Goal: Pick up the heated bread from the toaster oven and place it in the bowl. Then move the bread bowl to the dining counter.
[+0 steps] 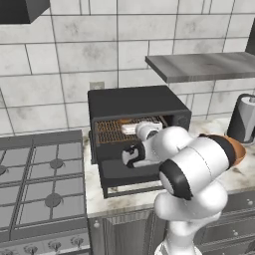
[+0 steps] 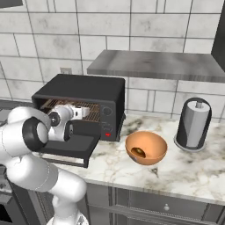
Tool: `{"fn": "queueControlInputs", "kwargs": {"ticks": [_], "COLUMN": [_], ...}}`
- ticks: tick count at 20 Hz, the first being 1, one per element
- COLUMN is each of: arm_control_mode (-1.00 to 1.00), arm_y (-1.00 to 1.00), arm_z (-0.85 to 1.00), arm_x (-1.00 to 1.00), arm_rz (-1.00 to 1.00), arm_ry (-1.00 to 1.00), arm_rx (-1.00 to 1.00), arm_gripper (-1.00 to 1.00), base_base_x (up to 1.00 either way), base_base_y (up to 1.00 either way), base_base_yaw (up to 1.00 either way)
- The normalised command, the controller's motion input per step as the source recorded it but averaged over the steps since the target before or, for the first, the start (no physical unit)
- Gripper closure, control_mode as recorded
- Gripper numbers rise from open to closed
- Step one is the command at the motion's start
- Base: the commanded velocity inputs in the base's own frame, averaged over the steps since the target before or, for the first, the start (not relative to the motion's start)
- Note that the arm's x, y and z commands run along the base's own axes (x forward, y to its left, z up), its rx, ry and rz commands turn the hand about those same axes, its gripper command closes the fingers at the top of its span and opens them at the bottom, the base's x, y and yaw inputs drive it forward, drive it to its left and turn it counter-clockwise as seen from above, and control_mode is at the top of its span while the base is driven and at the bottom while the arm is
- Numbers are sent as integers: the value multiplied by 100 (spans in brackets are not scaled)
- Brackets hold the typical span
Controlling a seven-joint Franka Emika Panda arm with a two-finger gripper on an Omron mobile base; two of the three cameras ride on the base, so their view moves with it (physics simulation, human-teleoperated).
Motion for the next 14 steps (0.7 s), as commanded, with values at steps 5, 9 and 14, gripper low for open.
{"fn": "queueControlInputs", "kwargs": {"ticks": [5, 9, 14], "arm_control_mode": [-100, -100, -100], "arm_y": [-2, -11, -17], "arm_z": [-29, -31, -42], "arm_x": [-85, -100, -100], "arm_rz": [0, 0, 0], "arm_ry": [42, 43, 56], "arm_rx": [-6, -5, -12], "arm_gripper": [-100, -100, -100], "base_base_x": [0, 0, 0], "base_base_y": [0, 0, 0], "base_base_yaw": [0, 0, 0]}}
